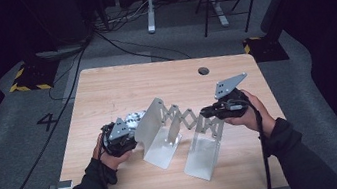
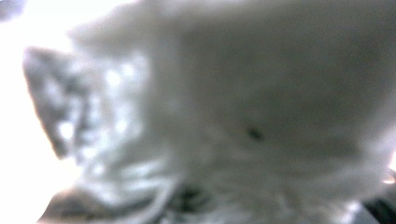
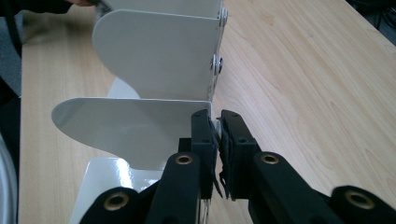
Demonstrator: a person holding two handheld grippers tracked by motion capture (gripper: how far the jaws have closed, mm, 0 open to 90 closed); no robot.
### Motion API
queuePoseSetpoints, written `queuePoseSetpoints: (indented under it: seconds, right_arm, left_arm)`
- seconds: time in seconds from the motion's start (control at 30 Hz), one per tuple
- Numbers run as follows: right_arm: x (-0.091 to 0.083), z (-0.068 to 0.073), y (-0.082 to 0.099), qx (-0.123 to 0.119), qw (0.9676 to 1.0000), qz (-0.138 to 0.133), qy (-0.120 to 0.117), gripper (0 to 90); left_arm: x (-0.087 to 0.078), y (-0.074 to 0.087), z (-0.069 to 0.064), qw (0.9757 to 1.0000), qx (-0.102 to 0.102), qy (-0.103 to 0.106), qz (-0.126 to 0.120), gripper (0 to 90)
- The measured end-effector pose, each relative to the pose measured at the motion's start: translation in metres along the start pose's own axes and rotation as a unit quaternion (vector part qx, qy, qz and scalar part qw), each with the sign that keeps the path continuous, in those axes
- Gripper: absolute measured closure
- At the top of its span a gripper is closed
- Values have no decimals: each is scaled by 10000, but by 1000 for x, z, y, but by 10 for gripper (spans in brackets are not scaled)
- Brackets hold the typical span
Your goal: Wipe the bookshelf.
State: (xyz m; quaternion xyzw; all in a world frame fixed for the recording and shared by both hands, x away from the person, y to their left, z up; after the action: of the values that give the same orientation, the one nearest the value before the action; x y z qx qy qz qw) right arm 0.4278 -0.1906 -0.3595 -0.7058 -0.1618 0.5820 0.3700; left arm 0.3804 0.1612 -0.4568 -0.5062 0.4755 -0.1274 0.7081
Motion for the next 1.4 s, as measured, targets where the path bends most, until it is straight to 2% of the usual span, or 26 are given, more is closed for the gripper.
queuePoseSetpoints:
  seconds: [0.17, 0.2, 0.27, 0.37, 0.47, 0.53, 0.57, 0.63, 0.73, 0.77, 0.83, 0.9, 0.97, 1.07, 1.17, 1.23, 1.3, 1.37, 1.4]
  right_arm:
    - [4, -14, 3, 131, 9997, 44, 189, 845]
    - [5, -16, 4, 137, 9996, 90, 231, 844]
    - [4, -20, 7, 248, 9993, 18, 264, 841]
    - [0, -23, 8, 371, 9986, -174, 348, 723]
    - [-9, -25, 8, 522, 9967, -395, 476, 632]
    - [-13, -25, 9, 572, 9951, -374, 711, 549]
    - [-15, -24, 10, 614, 9946, -408, 726, 524]
    - [-22, -21, 11, 597, 9938, -480, 808, 478]
    - [-34, -18, 15, 644, 9916, -679, 887, 476]
    - [-39, -14, 18, 582, 9911, -620, 1024, 469]
    - [-44, -10, 23, 521, 9907, -612, 1101, 455]
    - [-51, -5, 30, 540, 9891, -685, 1190, 449]
    - [-58, -1, 38, 562, 9870, -789, 1280, 437]
    - [-65, 6, 54, 721, 9843, -1003, 1264, 431]
    - [-60, 11, 75, 833, 9839, -899, 1300, 426]
    - [-54, 13, 92, 927, 9833, -840, 1320, 428]
    - [-47, 13, 106, 1068, 9827, -719, 1328, 420]
    - [-41, 13, 119, 1223, 9808, -684, 1357, 420]
    - [-37, 14, 125, 1198, 9808, -586, 1422, 416]
  left_arm:
    - [6, -8, -19, 9996, 161, 227, -19, 751]
    - [7, -9, -22, 9997, 150, 204, -31, 755]
    - [9, -11, -26, 9997, 144, 214, -22, 757]
    - [9, -12, -27, 9998, 166, 127, 18, 758]
    - [7, -10, -25, 9998, 160, -101, 84, 757]
    - [5, -6, -22, 9996, 142, -203, 158, 750]
    - [4, -5, -21, 9994, 109, -243, 205, 733]
    - [3, 1, -16, 9986, 32, -377, 366, 657]
    - [1, 10, -9, 9976, -98, -398, 558, 513]
    - [1, 13, -9, 9969, -173, -400, 651, 436]
    - [-1, 18, -8, 9959, -178, -497, 741, 340]
    - [-2, 23, -7, 9954, -296, -481, 778, 277]
    - [-1, 29, -5, 9936, -447, -420, 952, 228]
    - [1, 37, -5, 9910, -477, -452, 1163, 215]
    - [3, 43, -5, 9880, -453, -539, 1373, 202]
    - [5, 47, -2, 9852, -611, -679, 1450, 204]
    - [6, 51, 2, 9833, -804, -569, 1533, 220]
    - [6, 53, 5, 9840, -852, -565, 1462, 230]
    - [6, 53, 5, 9839, -870, -587, 1445, 248]
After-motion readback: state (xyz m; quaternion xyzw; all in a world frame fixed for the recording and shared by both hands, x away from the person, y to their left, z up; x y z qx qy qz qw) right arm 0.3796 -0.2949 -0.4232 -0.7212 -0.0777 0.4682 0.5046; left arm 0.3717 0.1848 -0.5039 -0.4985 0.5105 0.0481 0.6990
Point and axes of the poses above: each handheld gripper's, and its own axes: x roughly forward along the jaws, y roughly out of its underside, z roughly to its left, the point moved 1 cm from there along x, roughly forward along the jaws
